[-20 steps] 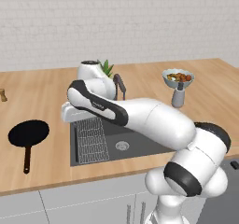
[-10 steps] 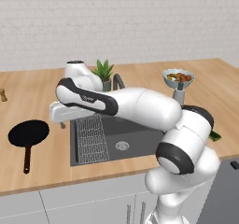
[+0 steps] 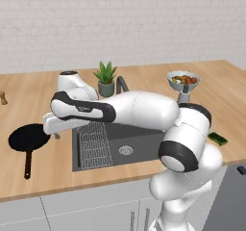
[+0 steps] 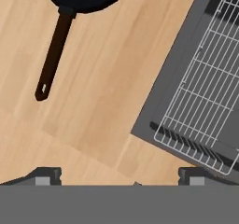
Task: Pick the pan and sponge and place them into the sink. Then turn on the water.
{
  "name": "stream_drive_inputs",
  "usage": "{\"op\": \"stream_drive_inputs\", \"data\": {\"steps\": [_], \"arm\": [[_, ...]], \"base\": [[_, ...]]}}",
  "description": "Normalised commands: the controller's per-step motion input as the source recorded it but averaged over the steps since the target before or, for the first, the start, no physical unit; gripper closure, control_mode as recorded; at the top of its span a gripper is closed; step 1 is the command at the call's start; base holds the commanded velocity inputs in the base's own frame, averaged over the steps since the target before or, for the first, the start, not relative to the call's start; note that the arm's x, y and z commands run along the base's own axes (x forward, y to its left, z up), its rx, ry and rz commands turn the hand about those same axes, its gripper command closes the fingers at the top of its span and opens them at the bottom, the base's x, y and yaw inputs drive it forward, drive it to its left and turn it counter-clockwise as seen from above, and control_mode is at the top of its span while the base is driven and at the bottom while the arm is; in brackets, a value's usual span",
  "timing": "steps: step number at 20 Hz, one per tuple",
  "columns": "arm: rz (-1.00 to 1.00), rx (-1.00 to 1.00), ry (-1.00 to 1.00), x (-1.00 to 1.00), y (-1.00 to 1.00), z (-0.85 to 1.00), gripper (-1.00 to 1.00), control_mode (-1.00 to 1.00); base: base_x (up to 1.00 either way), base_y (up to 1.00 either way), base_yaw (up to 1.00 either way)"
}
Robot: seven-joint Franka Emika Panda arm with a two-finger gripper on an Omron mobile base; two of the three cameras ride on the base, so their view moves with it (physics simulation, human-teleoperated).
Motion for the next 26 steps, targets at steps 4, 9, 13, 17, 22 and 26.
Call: {"op": "stream_drive_inputs", "data": {"steps": [4, 9, 13, 17, 22, 26], "arm": [[0.0, -0.01, -0.04, 0.0, 0.31, -0.29, -1.0, -1.0], [-0.02, -0.02, 0.0, 0.0, 0.41, -0.24, -1.0, -1.0], [-0.02, -0.06, 0.0, 0.0, 0.39, -0.2, -1.0, -1.0], [0.0, -0.09, 0.0, 0.0, 0.2, -0.02, -1.0, -1.0], [0.0, -0.05, 0.0, 0.0, 0.22, -0.05, -1.0, -1.0], [0.0, 0.0, 0.0, 0.0, 0.3, -0.17, -1.0, -1.0]], "base": [[0.0, 0.0, 0.0], [0.0, 0.0, 0.0], [0.0, 0.0, 0.0], [0.0, 0.0, 0.0], [0.0, 0.0, 0.0], [0.0, 0.0, 0.0]]}}
